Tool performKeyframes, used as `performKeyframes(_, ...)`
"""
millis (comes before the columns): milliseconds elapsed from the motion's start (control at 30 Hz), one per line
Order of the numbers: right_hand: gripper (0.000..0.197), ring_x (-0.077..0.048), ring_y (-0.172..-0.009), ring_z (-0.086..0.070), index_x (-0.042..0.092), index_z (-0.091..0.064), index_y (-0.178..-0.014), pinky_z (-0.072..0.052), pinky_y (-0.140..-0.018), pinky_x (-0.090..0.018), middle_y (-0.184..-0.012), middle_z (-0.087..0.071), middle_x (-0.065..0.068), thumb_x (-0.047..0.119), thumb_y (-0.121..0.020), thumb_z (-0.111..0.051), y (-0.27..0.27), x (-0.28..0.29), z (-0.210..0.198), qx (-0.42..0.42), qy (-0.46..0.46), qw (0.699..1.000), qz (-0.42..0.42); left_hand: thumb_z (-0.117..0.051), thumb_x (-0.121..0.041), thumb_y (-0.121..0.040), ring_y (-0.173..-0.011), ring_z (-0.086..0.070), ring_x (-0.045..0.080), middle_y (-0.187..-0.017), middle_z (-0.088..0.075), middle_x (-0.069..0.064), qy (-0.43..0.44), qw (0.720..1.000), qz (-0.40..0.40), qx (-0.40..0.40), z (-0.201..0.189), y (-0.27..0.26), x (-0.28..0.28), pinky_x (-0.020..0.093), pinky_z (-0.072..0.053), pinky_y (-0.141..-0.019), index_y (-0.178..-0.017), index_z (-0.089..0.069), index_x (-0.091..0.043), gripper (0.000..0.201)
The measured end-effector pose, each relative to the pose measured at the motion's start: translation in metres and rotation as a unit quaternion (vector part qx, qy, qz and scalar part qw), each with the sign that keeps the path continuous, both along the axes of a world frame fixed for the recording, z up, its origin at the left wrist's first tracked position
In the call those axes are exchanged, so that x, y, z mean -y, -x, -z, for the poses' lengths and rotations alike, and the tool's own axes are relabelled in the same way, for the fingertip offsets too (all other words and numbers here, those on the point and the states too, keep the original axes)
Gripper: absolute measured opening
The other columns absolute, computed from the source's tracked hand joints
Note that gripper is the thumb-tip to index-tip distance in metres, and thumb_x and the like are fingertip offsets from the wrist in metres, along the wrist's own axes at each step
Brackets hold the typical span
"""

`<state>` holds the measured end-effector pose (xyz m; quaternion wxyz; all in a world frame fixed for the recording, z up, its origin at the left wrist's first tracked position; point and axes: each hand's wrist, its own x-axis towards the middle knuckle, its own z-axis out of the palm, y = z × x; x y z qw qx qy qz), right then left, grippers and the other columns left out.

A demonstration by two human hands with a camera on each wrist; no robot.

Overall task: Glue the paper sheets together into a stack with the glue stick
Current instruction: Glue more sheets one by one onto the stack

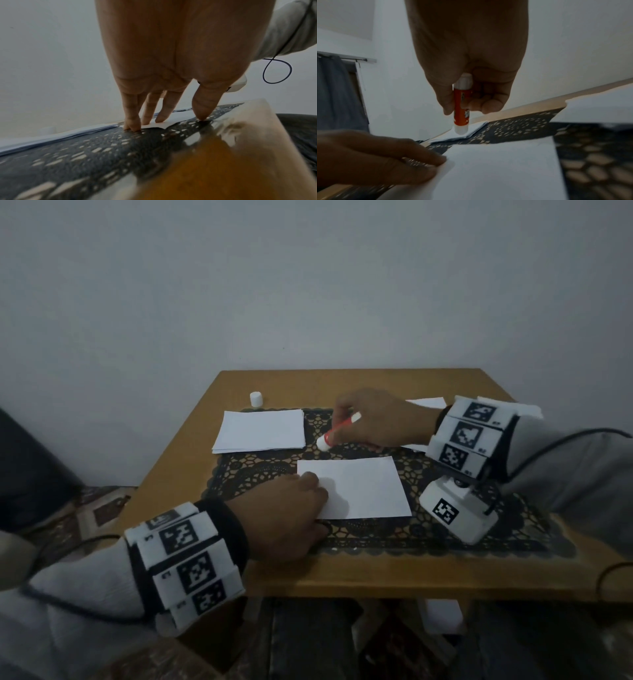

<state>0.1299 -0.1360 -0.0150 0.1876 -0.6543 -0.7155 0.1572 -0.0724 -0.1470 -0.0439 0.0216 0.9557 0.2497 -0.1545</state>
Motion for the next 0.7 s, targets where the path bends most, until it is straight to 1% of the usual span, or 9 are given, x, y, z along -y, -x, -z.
performKeyframes(33, 0.026, -0.007, -0.072, -0.055, 0.017, -0.065, -0.085, -0.042, -0.059, -0.024, -0.086, -0.059, 0.007, 0.041, -0.081, -0.074, 0.005, -0.001, 0.003, 0.014, -0.008, 1.0, 0.0, -0.039, -0.045, -0.097, -0.124, -0.041, 0.023, -0.141, -0.036, 0.007, -0.005, 1.0, 0.001, -0.002, 0.001, 0.0, 0.002, 0.039, -0.038, -0.106, -0.141, -0.037, -0.013, 0.054)
performKeyframes(100, 0.022, -0.002, -0.067, -0.05, 0.017, -0.066, -0.081, -0.035, -0.055, -0.02, -0.079, -0.056, 0.011, 0.038, -0.08, -0.076, 0.013, -0.004, 0.007, 0.01, -0.024, 1.0, 0.007, -0.037, -0.046, -0.097, -0.125, -0.037, 0.023, -0.141, -0.037, 0.007, -0.024, 1.0, 0.005, 0.005, 0.003, 0.001, 0.003, 0.039, -0.036, -0.107, -0.139, -0.038, -0.013, 0.054)
performKeyframes(200, 0.017, 0.001, -0.059, -0.049, 0.015, -0.067, -0.081, -0.033, -0.047, -0.012, -0.07, -0.053, 0.016, 0.031, -0.082, -0.074, 0.024, -0.006, 0.013, -0.019, -0.038, 0.999, 0.014, -0.038, -0.047, -0.097, -0.117, -0.04, 0.021, -0.13, -0.045, 0.006, -0.033, 0.999, 0.013, 0.026, 0.004, 0.0, 0.001, 0.038, -0.038, -0.104, -0.131, -0.047, -0.014, 0.048)
performKeyframes(333, 0.021, -0.001, -0.061, -0.048, 0.011, -0.068, -0.089, -0.032, -0.048, -0.014, -0.084, -0.056, 0.009, 0.031, -0.083, -0.073, 0.033, -0.013, 0.024, -0.031, -0.032, 0.999, 0.012, -0.041, -0.044, -0.096, -0.114, -0.046, 0.02, -0.127, -0.051, 0.004, -0.02, 0.998, 0.018, 0.052, 0.005, 0.001, -0.005, 0.035, -0.041, -0.102, -0.129, -0.051, -0.015, 0.046)
performKeyframes(433, 0.023, -0.001, -0.063, -0.047, 0.01, -0.066, -0.089, -0.036, -0.042, -0.011, -0.083, -0.053, 0.01, 0.031, -0.084, -0.072, 0.034, -0.016, 0.029, -0.05, -0.029, 0.998, 0.015, -0.044, -0.035, -0.096, -0.118, -0.049, 0.02, -0.13, -0.053, 0.004, -0.005, 0.999, 0.02, 0.05, 0.005, 0.001, -0.014, 0.037, -0.042, -0.103, -0.131, -0.053, -0.016, 0.041)
performKeyframes(467, 0.022, -0.002, -0.064, -0.047, 0.01, -0.065, -0.088, -0.036, -0.043, -0.012, -0.083, -0.052, 0.011, 0.031, -0.084, -0.072, 0.033, -0.017, 0.03, -0.054, -0.026, 0.998, 0.015, -0.045, -0.031, -0.095, -0.118, -0.05, 0.02, -0.13, -0.053, 0.004, -0.005, 0.999, 0.02, 0.051, 0.004, 0.001, -0.016, 0.037, -0.042, -0.102, -0.131, -0.054, -0.016, 0.04)
performKeyframes(533, 0.021, -0.006, -0.07, -0.049, 0.01, -0.063, -0.085, -0.033, -0.053, -0.017, -0.082, -0.053, 0.011, 0.029, -0.084, -0.072, 0.031, -0.017, 0.03, -0.045, -0.026, 0.999, 0.01, -0.046, -0.026, -0.094, -0.117, -0.052, 0.021, -0.129, -0.056, 0.004, -0.009, 0.998, 0.02, 0.06, 0.003, 0.0, -0.02, 0.038, -0.043, -0.101, -0.129, -0.056, -0.016, 0.038)
performKeyframes(600, 0.019, -0.011, -0.078, -0.05, 0.01, -0.063, -0.083, -0.031, -0.059, -0.021, -0.084, -0.055, 0.009, 0.027, -0.083, -0.071, 0.031, -0.017, 0.03, -0.03, -0.033, 0.999, -0.001, -0.047, -0.023, -0.093, -0.116, -0.054, 0.022, -0.13, -0.057, 0.003, -0.011, 0.998, 0.019, 0.067, 0.002, -0.001, -0.023, 0.039, -0.044, -0.101, -0.129, -0.057, -0.019, 0.038)
performKeyframes(700, 0.016, -0.013, -0.079, -0.051, 0.011, -0.061, -0.079, -0.031, -0.059, -0.022, -0.081, -0.053, 0.01, 0.024, -0.083, -0.07, 0.032, -0.016, 0.028, -0.01, -0.043, 0.999, -0.002, -0.049, -0.021, -0.092, -0.117, -0.054, 0.021, -0.132, -0.057, 0.0, -0.007, 0.997, 0.015, 0.073, 0.0, -0.001, -0.026, 0.037, -0.043, -0.103, -0.132, -0.055, -0.024, 0.041)
